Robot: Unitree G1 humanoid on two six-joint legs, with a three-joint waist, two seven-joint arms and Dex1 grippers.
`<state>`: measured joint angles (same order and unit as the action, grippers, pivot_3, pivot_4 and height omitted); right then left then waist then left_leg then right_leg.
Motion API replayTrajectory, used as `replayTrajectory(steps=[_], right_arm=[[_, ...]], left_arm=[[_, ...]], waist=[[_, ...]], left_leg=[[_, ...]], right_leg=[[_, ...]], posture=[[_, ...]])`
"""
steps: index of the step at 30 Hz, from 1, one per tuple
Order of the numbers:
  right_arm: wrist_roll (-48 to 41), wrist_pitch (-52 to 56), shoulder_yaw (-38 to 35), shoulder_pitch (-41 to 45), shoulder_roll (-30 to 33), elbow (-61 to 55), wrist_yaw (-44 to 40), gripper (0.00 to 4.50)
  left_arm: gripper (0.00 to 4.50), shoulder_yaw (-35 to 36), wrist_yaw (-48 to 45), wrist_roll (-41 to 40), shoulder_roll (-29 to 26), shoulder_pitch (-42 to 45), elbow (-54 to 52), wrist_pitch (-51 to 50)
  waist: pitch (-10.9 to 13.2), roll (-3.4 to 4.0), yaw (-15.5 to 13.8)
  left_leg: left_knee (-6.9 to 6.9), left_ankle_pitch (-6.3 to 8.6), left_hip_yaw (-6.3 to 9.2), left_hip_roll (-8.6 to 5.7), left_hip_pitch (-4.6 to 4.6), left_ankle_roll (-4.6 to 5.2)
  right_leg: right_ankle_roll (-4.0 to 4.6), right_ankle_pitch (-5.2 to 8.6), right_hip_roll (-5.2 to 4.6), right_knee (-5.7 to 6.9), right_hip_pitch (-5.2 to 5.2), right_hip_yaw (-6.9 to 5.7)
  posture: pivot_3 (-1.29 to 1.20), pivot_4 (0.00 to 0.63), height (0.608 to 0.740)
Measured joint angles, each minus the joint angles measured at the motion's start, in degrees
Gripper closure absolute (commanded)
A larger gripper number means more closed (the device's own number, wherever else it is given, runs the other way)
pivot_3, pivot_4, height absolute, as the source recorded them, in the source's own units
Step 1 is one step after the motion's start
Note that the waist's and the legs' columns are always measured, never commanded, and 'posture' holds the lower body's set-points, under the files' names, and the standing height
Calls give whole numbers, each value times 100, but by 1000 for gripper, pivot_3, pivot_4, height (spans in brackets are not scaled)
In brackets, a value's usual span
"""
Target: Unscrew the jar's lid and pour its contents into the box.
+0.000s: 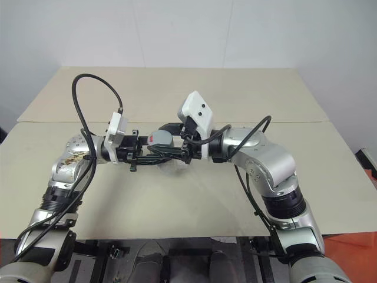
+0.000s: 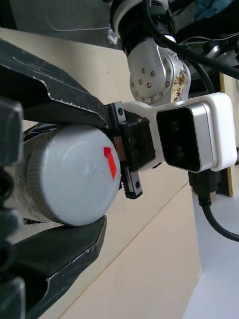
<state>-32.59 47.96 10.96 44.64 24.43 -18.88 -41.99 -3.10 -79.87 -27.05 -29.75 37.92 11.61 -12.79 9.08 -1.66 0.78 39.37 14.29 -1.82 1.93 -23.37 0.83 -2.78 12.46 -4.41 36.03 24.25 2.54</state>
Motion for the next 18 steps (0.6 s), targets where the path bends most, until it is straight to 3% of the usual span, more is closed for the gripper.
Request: replayTrajectory(steps=[4, 7, 16, 18], right_arm=[[33, -135, 0, 17, -15, 141, -185, 1723], [35, -528, 29, 90, 34, 504, -823, 1723], [178, -2791, 421, 962, 14, 2994, -4327, 1723], [44, -3194, 712, 1228, 26, 3477, -4677, 1723]], left_arm=[[2531, 3, -21, -1, -5, 0, 0, -11], [2531, -10, -215, -11, -20, 34, 0, -22], [2531, -273, -960, -107, -30, 118, -287, -251], [2531, -308, -1059, -108, -60, 115, -335, -280]], waist=[[0, 0, 0], [0, 1, -1], [2, 3, 17], [4, 6, 29]], left_leg=[[0, 0, 0, 0, 0, 0], [0, 0, -1, -1, 0, 0], [-1, 0, -2, 2, 2, 0], [-1, 0, -2, 3, 3, 0]], right_leg=[[0, 0, 0, -3, 0, 0], [0, 0, 0, -8, 0, -1], [0, 0, 3, -3, -2, -1], [0, 0, 3, 1, 0, -1]], posture=[[0, 150, 740], [0, 150, 740], [0, 150, 740], [0, 150, 740]])
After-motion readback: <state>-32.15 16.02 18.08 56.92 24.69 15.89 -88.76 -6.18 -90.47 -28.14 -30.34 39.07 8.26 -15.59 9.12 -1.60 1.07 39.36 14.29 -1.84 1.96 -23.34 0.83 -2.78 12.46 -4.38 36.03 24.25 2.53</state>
